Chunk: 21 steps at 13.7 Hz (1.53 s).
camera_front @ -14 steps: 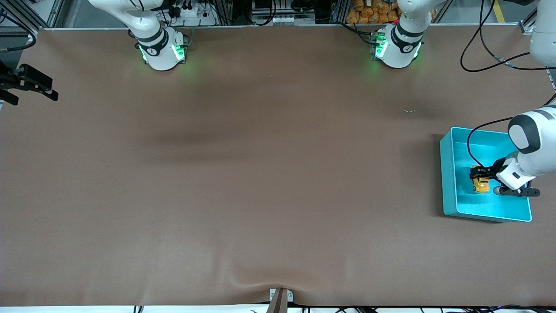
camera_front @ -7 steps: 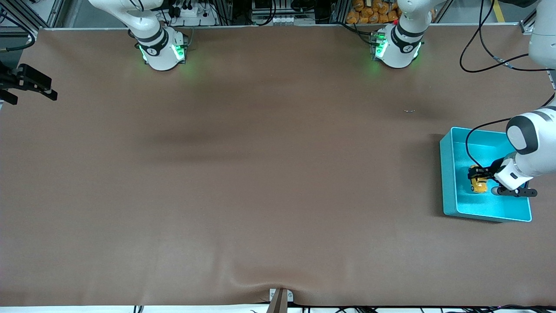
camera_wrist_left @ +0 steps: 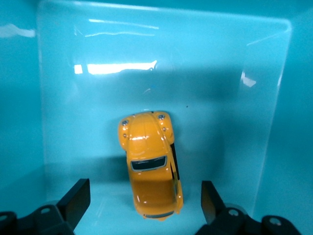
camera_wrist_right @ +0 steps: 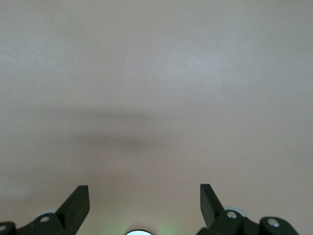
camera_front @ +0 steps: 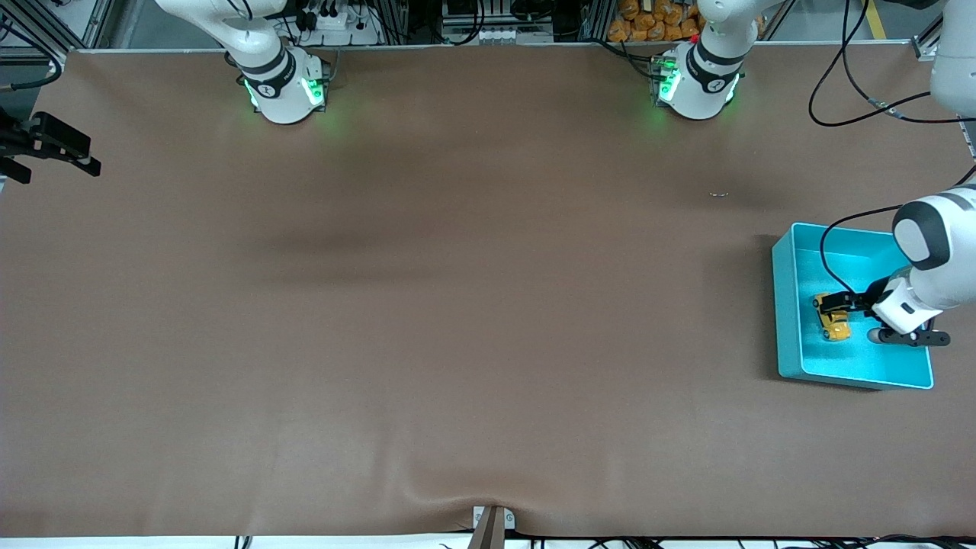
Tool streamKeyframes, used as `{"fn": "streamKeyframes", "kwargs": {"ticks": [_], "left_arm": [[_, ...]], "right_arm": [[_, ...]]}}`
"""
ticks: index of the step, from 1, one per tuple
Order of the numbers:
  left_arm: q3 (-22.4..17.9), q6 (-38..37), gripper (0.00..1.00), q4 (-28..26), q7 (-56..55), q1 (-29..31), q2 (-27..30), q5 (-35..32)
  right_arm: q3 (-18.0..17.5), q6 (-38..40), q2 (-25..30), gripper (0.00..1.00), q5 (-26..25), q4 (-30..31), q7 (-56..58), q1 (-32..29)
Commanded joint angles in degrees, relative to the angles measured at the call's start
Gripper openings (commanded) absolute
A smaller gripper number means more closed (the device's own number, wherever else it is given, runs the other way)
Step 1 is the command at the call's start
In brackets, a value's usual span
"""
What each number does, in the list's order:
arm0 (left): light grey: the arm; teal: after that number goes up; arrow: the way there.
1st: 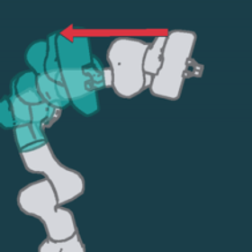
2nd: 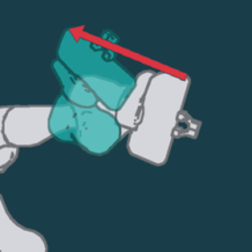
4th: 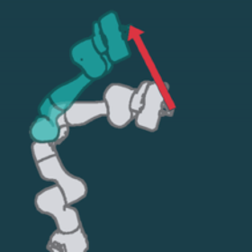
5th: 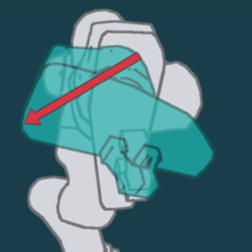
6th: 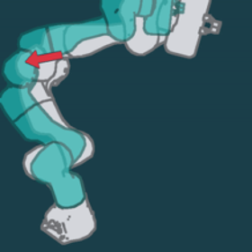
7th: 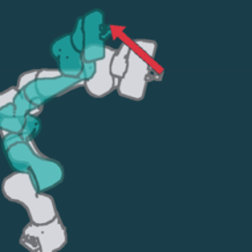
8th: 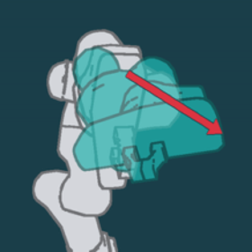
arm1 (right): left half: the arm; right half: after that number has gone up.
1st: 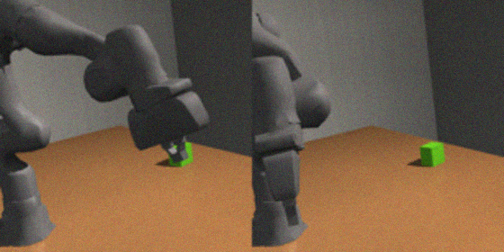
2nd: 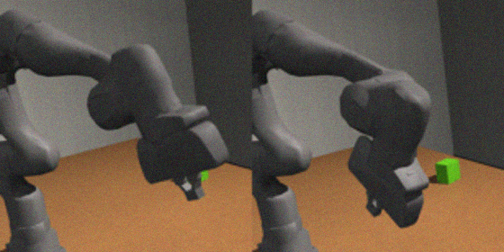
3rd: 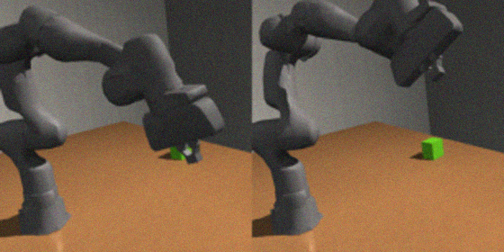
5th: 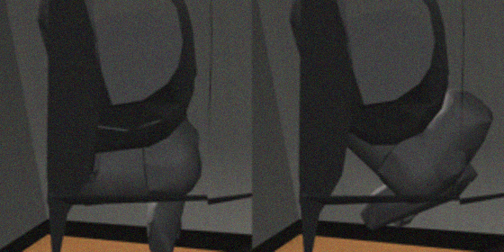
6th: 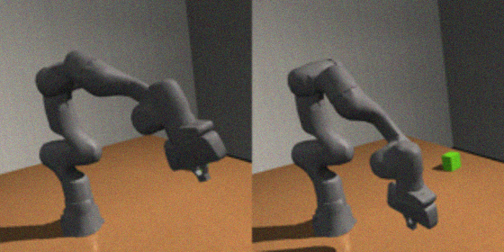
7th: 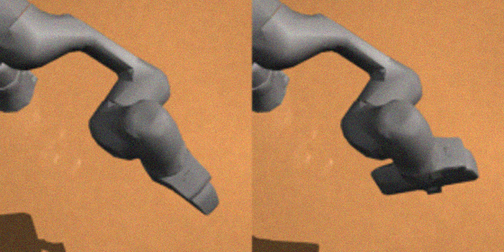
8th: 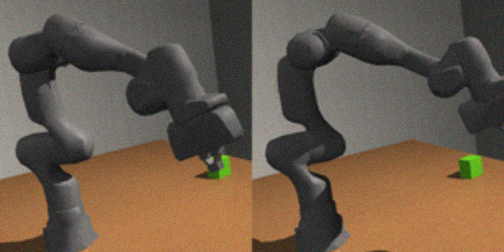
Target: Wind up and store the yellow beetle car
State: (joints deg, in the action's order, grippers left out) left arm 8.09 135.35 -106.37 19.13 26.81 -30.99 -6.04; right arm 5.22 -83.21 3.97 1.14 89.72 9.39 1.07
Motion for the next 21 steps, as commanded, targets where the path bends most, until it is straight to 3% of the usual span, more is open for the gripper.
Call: {"fn": "streamKeyframes", "kwargs": {"ticks": [1,4,9,17,20,21], "left_arm": [[0.6,-2.5,1.00,-3.0,-0.8,0.2,7.7,-1.3],[1.7,-8.6,1.00,-2.6,-2.3,0.0,13.0,-0.6],[10.1,-15.5,1.00,-2.3,-16.1,0.0,20.2,-0.6],[20.7,-27.0,1.00,0.1,-27.3,0.1,29.7,0.1],[19.8,-30.6,1.00,0.5,-27.5,-2.0,32.7,2.9],[15.8,-31.9,1.00,0.6,-27.4,-6.1,33.4,3.6]], "right_arm": [[-0.4,0.9,0.1,1.00,-0.4,-0.7,0.5,-0.8],[-0.4,0.9,0.1,1.00,-0.5,-0.7,0.4,-0.8],[-0.4,0.9,0.1,1.00,-0.5,-0.7,0.4,-0.8],[-0.5,0.9,0.2,1.00,-0.4,-1.0,0.5,-2.0],[-0.5,0.9,0.2,1.00,-0.4,-1.0,0.5,-1.9],[-0.5,0.9,0.2,1.00,-0.4,-1.0,0.5,-1.9]]}}
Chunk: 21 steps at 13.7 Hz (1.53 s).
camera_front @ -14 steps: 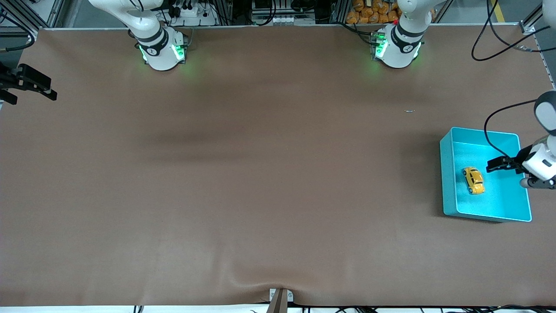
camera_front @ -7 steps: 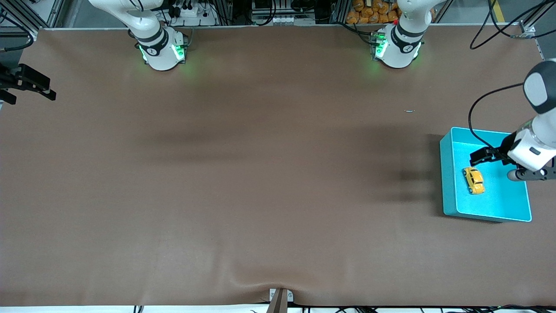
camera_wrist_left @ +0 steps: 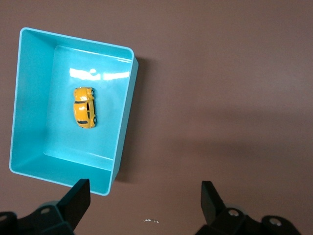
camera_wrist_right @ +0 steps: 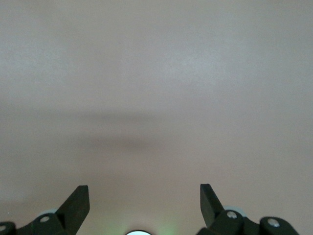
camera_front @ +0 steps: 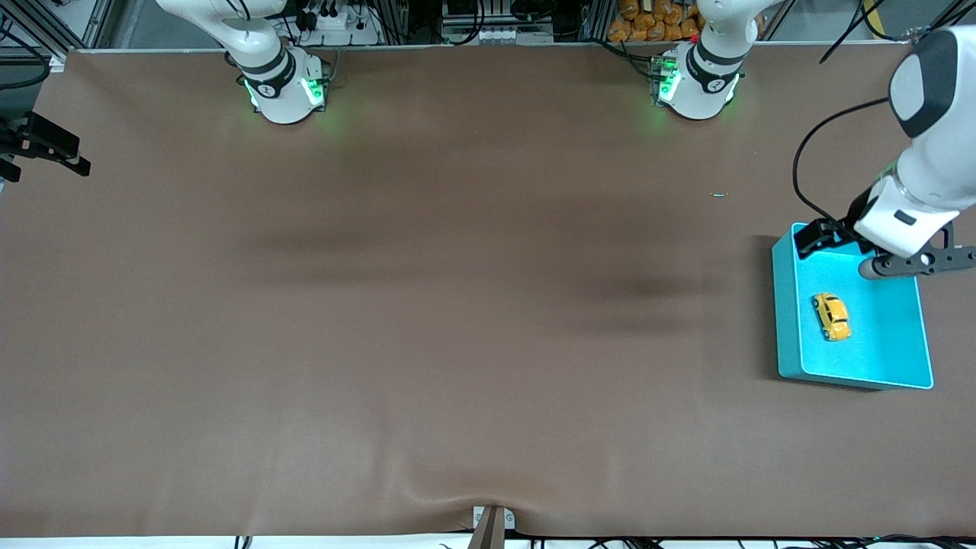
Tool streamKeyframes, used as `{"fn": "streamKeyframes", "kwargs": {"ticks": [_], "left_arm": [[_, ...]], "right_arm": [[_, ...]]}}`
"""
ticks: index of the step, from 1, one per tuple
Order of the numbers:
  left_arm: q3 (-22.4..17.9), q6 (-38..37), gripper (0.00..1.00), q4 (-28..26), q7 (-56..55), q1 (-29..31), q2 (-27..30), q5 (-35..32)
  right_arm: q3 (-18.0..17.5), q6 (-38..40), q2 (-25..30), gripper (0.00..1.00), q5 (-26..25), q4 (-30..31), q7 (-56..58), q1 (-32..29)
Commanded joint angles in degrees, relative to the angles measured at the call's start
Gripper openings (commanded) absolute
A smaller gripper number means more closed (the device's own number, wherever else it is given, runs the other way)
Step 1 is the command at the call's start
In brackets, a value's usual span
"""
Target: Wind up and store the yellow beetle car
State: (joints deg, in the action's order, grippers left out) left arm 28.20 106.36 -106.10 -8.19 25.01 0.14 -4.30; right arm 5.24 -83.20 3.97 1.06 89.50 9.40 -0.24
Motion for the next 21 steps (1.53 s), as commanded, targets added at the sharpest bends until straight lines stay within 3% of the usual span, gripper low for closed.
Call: {"fn": "streamKeyframes", "kwargs": {"ticks": [1,3,7,9,13,17,21], "left_arm": [[-10.3,-4.2,1.00,0.3,-0.1,-10.4,3.4,2.0],[-17.4,-6.4,1.00,0.3,-0.2,-18.1,5.2,2.7],[-23.8,-9.5,1.00,0.5,-4.3,-28.1,9.2,4.9],[-24.3,-11.3,1.00,1.9,-6.5,-30.8,9.9,4.9],[-23.9,-14.5,1.00,5.5,-5.6,-30.6,9.2,4.6],[-23.9,-15.3,1.00,15.5,-6.0,-31.3,3.2,4.0],[-24.0,-17.5,1.00,16.0,1.5,-30.5,2.9,3.9]], "right_arm": [[-0.5,0.8,0.2,1.00,-0.4,-0.7,0.4,-0.6],[-0.5,0.8,0.2,1.00,-0.4,-0.7,0.4,-0.6],[-0.5,0.8,0.2,1.00,-0.4,-0.7,0.4,-0.6],[-0.5,0.8,0.2,1.00,-0.4,-0.7,0.4,-0.6],[-0.5,0.8,0.2,1.00,-0.4,-0.7,0.4,-0.6],[-0.5,0.8,0.2,1.00,-0.4,-0.7,0.4,-0.6],[-0.5,0.8,0.2,1.00,-0.4,-0.7,0.4,-0.6]]}}
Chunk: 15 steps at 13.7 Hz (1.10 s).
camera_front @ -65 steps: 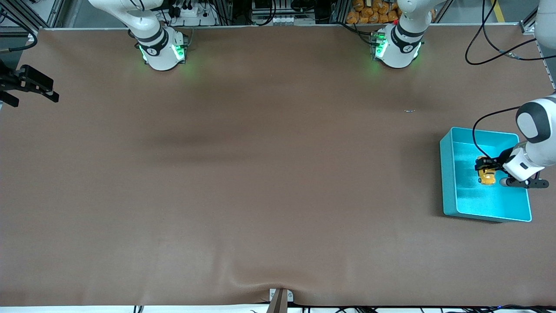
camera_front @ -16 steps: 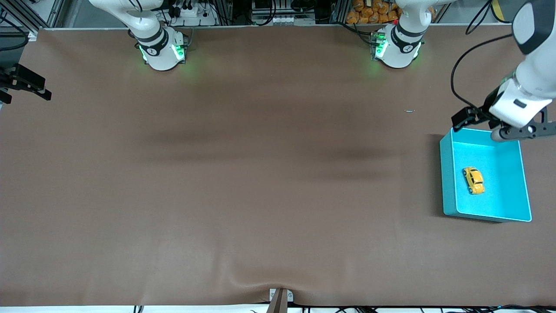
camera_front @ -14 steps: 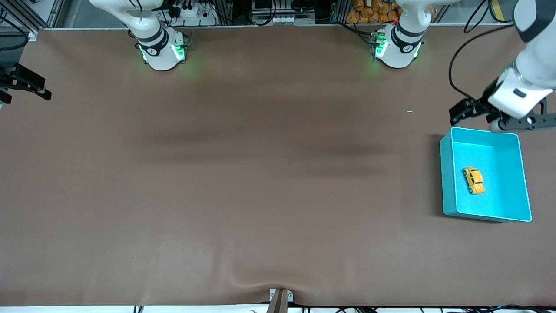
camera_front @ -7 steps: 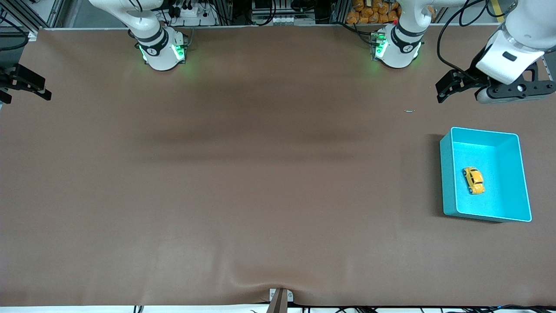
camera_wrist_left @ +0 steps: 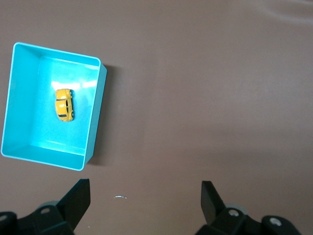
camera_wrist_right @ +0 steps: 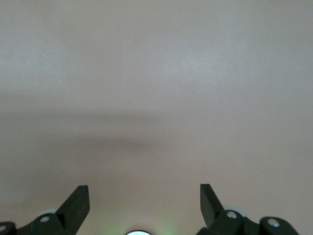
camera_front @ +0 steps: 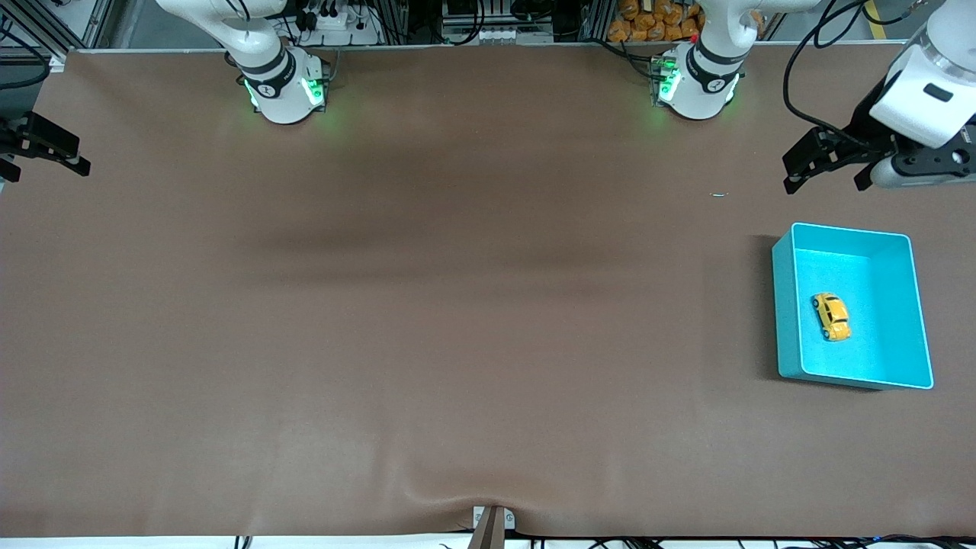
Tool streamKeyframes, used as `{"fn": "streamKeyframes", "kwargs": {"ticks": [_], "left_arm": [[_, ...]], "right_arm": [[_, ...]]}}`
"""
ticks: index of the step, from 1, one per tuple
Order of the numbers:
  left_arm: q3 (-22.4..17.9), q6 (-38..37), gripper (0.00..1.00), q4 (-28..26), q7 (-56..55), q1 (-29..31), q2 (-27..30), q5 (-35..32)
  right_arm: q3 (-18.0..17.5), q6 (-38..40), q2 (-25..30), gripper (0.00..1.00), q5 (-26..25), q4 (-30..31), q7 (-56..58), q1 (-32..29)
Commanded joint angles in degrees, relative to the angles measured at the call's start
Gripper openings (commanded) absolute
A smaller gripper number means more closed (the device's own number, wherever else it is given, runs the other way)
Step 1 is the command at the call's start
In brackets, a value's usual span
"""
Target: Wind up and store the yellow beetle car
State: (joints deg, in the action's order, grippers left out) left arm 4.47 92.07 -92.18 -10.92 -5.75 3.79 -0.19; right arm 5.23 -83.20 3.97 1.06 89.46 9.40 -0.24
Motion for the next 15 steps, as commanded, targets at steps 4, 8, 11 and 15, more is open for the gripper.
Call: {"fn": "streamKeyframes", "kwargs": {"ticks": [4,8,11,15], "left_arm": [[-0.5,-5.5,1.00,1.8,2.4,0.8,-0.1,-0.2],[-0.2,-5.0,1.00,1.5,-0.9,0.8,0.1,0.3],[-0.6,-4.4,1.00,1.3,-0.7,2.7,0.4,0.2],[-0.5,-4.3,1.00,0.4,-0.7,3.0,1.0,0.2]], "right_arm": [[-0.5,0.8,0.1,1.00,-0.4,-0.6,0.4,-0.7],[-0.5,0.8,0.1,1.00,-0.4,-0.6,0.4,-0.6],[-0.5,0.8,0.1,1.00,-0.4,-0.6,0.4,-0.6],[-0.5,0.8,0.1,1.00,-0.4,-0.6,0.4,-0.6]]}}
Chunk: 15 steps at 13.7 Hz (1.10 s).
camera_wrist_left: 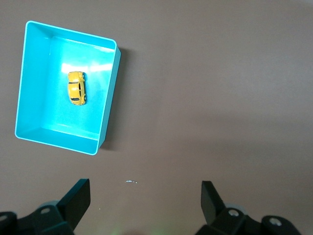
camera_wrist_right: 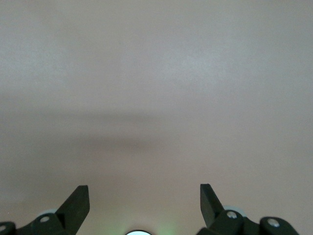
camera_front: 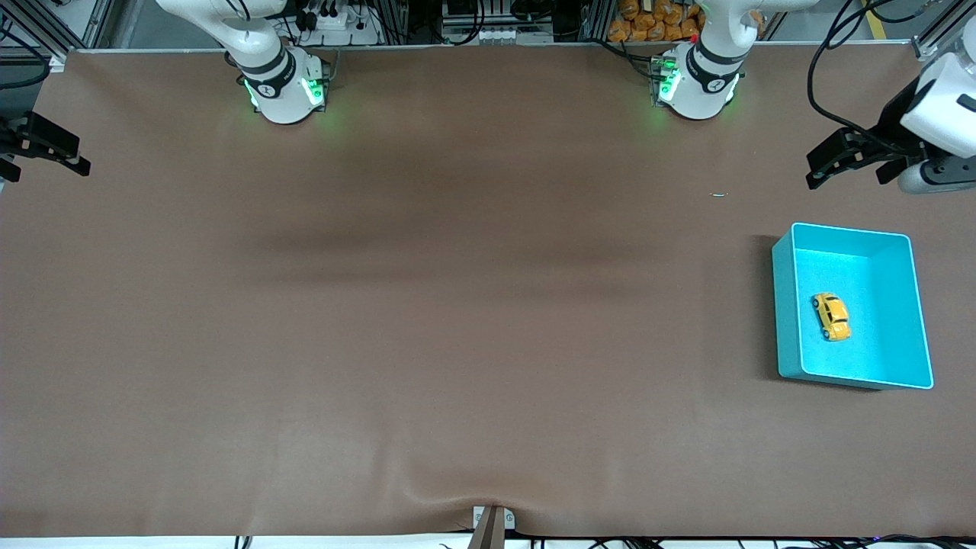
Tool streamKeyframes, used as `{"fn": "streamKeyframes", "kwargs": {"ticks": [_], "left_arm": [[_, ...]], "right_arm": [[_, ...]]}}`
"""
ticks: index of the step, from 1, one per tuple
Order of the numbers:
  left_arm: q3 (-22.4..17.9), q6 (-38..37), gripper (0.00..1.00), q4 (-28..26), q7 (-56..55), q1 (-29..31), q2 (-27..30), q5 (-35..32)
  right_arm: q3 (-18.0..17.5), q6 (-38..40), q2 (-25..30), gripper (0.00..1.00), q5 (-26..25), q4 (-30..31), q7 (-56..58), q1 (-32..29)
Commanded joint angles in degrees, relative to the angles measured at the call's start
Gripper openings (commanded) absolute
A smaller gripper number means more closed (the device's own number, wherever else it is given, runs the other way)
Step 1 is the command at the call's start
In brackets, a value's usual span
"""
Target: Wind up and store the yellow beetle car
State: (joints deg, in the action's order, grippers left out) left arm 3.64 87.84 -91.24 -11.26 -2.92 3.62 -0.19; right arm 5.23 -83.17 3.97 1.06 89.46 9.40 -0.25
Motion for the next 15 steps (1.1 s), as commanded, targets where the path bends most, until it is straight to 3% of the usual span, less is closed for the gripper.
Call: {"fn": "streamKeyframes", "kwargs": {"ticks": [1,7,15], "left_arm": [[0.3,0.0,1.00,-0.6,-0.3,0.2,1.1,0.2],[0.7,0.0,1.00,-0.3,1.2,-0.1,0.9,-0.2],[0.8,0.0,1.00,-0.3,11.2,0.0,1.0,-0.2]], "right_arm": [[-0.5,0.8,0.1,1.00,-0.4,-0.6,0.4,-0.6],[-0.5,0.8,0.1,1.00,-0.4,-0.6,0.4,-0.6],[-0.5,0.8,0.1,1.00,-0.4,-0.6,0.4,-0.6]]}}
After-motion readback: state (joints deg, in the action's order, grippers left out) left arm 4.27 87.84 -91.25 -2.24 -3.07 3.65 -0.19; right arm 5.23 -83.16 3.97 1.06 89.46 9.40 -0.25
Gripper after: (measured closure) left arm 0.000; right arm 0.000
